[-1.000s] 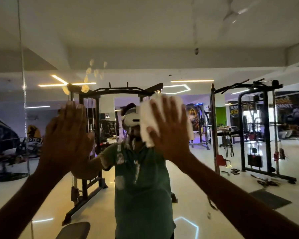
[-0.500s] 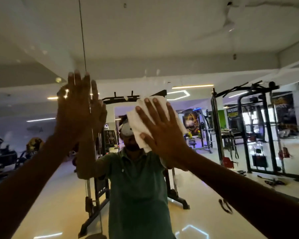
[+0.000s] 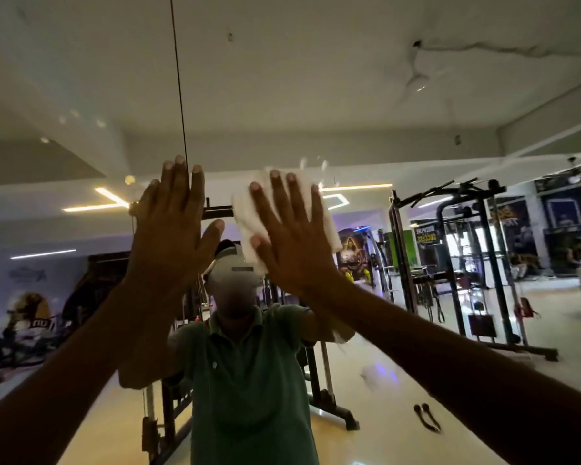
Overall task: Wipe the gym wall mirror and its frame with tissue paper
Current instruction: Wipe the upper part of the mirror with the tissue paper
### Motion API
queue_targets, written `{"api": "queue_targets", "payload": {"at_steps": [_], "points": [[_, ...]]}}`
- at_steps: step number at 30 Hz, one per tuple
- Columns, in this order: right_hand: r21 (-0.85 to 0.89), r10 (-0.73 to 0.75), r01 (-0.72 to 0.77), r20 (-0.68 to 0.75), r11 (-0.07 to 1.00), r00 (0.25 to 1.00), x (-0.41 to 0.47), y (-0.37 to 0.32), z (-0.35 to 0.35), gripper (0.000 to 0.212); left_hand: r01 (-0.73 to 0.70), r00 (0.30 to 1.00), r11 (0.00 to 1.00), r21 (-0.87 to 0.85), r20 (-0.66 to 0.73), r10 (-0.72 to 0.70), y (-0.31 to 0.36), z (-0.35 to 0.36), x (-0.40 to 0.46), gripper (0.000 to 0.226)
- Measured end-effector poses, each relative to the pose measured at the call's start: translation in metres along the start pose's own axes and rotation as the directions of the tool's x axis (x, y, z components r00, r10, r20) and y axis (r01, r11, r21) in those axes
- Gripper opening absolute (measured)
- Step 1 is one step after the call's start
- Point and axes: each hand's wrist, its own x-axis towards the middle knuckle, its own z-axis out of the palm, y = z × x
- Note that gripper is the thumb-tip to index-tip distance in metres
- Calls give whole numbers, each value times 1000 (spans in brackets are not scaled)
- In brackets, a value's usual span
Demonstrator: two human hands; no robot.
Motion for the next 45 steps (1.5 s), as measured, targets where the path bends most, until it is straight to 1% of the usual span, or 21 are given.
{"api": "queue_targets", "payload": {"at_steps": [2, 3, 5, 7, 10, 12, 14, 16, 18, 22, 25, 26, 28, 31, 33, 35, 37, 38, 41, 43, 45], "points": [[-16, -102, 102, 14, 995, 995, -10, 41, -3, 68, -1, 1000, 1000, -13, 8, 1, -2, -2, 0, 84], [-38, -55, 56, 7, 998, 998, -10, 70, -6, 67, -4, 1000, 1000, -11, 14, 4, -3, -2, 1, 84], [-85, 183, -184, -27, 979, 983, -5, 134, -14, 71, -6, 1000, 1000, 8, 22, 6, -4, -2, 1, 84], [-47, 466, -466, -16, 883, 885, 4, 171, -22, 88, 6, 1000, 1000, 13, 8, -6, 1, -1, 2, 85], [22, 618, -619, -98, 785, 780, 22, 129, -17, 88, 61, 998, 998, 12, 18, -62, 14, 1, 4, 89], [-6, 437, -438, -73, 899, 897, 22, 65, -10, 77, 98, 995, 995, 10, 20, -98, 20, 3, 4, 90], [-2, 113, -113, 1, 994, 994, 9, 13, -2, 74, 85, 996, 996, 35, 17, -86, 18, 3, 4, 87], [29, -94, 94, 20, 995, 995, 5, 13, -4, 72, 52, 998, 998, 30, 29, -53, 10, -1, 2, 85], [19, -109, 110, -11, 994, 994, 20, 53, -8, 68, 26, 999, 1000, 2, 43, -26, 1, -4, -1, 83], [0, 327, -327, -68, 945, 943, 65, 127, -22, 74, 8, 998, 1000, -23, 63, -6, -4, -6, -5, 83], [32, 536, -537, -128, 843, 834, 61, 69, -16, 76, 31, 997, 999, -35, 72, -29, 3, -7, -4, 87], [14, 455, -455, -90, 890, 886, 46, 35, -12, 75, 37, 997, 999, -38, 71, -34, 4, -6, -4, 87], [13, 94, -94, 38, 995, 995, 0, -18, -2, 73, 21, 998, 999, -32, 59, -19, 3, -5, -4, 86], [26, -242, 241, 30, 970, 970, -11, 18, -4, 68, -17, 997, 1000, -21, 78, 19, -7, -6, -7, 81], [-51, -83, 81, -34, 995, 996, 18, 78, -7, 66, -58, 995, 998, 12, 79, 57, -15, -7, -10, 77], [-36, 255, -257, -51, 966, 966, 45, 124, -22, 70, -98, 992, 994, 49, 81, 94, -18, -9, -14, 76], [21, 471, -471, -78, 882, 879, 52, 113, -22, 75, -89, 993, 994, 60, 87, 84, -16, -9, -16, 78], [1, 480, -483, -102, 876, 871, 47, 88, -17, 75, -75, 994, 995, 59, 89, 70, -13, -9, -17, 80], [-6, 75, -75, 19, 997, 997, -7, 0, 0, 71, -50, 996, 997, 61, 81, 45, -5, -8, -17, 87], [40, -172, 169, 74, 985, 982, -35, -11, 1, 71, -67, 994, 996, 61, 86, 61, -6, -9, -19, 91], [20, -251, 250, 42, 968, 967, -22, 28, -4, 67, -97, 992, 992, 83, 94, 89, -12, -10, -20, 91]]}}
